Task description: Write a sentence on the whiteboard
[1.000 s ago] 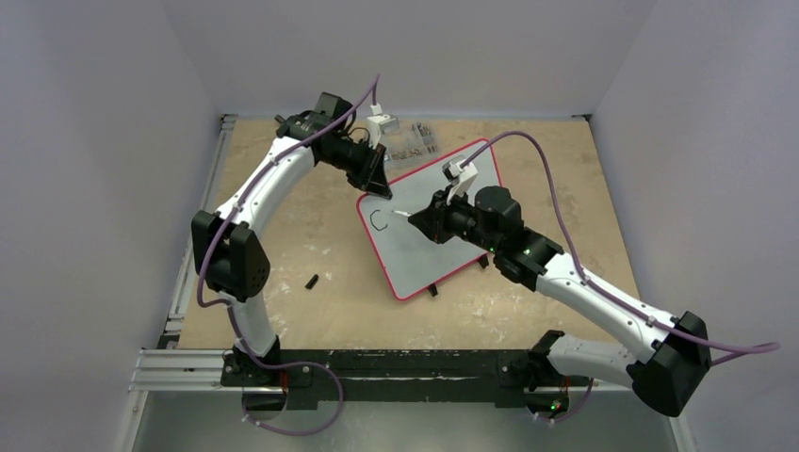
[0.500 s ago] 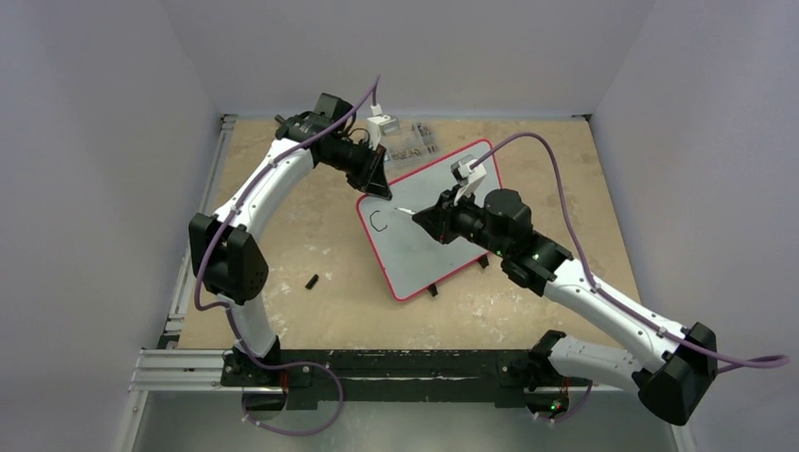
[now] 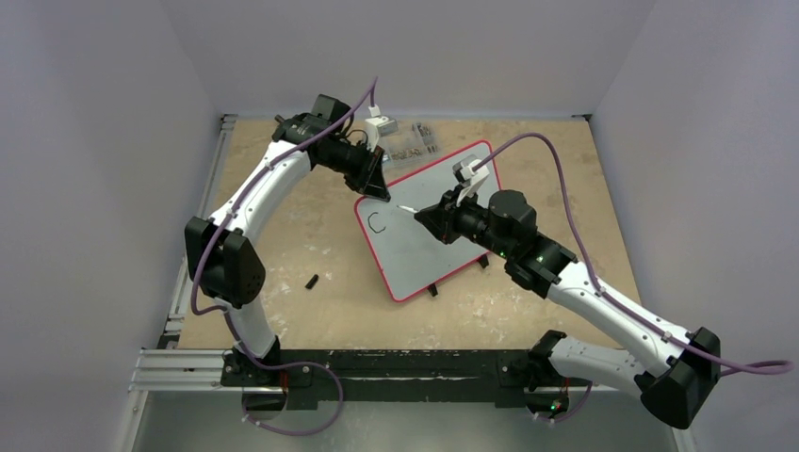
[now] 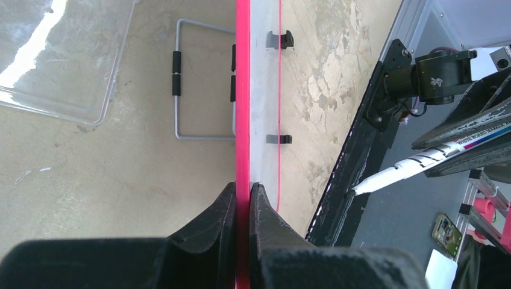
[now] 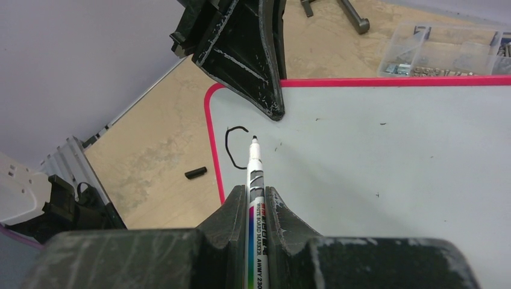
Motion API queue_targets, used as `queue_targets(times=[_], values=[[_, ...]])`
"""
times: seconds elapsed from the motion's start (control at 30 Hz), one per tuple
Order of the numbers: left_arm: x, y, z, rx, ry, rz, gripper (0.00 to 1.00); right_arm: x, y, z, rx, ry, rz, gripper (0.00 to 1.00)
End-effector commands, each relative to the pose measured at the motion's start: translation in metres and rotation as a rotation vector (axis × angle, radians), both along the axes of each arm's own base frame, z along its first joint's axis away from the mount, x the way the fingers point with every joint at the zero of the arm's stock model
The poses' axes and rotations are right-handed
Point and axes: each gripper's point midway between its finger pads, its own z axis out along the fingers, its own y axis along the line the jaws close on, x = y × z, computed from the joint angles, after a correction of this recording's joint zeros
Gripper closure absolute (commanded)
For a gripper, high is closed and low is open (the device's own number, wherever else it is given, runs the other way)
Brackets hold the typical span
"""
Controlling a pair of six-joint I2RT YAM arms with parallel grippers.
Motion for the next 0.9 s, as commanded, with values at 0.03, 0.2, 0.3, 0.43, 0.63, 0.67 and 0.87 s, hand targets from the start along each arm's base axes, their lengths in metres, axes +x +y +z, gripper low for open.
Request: queue_targets(times=[0.03,0.2,0.3,0.43,0.63,0.67,0.87], values=[[-0.002,0.008,-0.008,0.066,-0.078,-0.038,1.00,0.004,0.000,0.010,0.010,-0.058,0.001,1.00],[-0.002,0.008,-0.008,0.065,-0.075,-0.038,1.00,0.006,0.005,0.009,0.011,-0.056,0.015,1.00],[-0.002,0.008,-0.008,0.064,-0.071,-0.037,1.00,0.006,0.009,0.005,0.010,-0.047,0.029,1.00],[-0.003,0.007,-0.009,0.065,-0.068,-0.039,1.00,0.008,0.012,-0.001,0.004,-0.035,0.036,1.00],[-0.004,0.006,-0.010,0.066,-0.065,-0.043,1.00,0.013,0.016,-0.009,-0.003,-0.012,0.025,1.00],[-0.004,0.006,-0.010,0.066,-0.064,-0.043,1.00,0.014,0.016,-0.009,-0.002,-0.009,0.021,1.00],[-0.004,0.004,-0.010,0.067,-0.066,-0.047,1.00,0.019,0.021,-0.017,-0.014,0.010,0.022,1.00]])
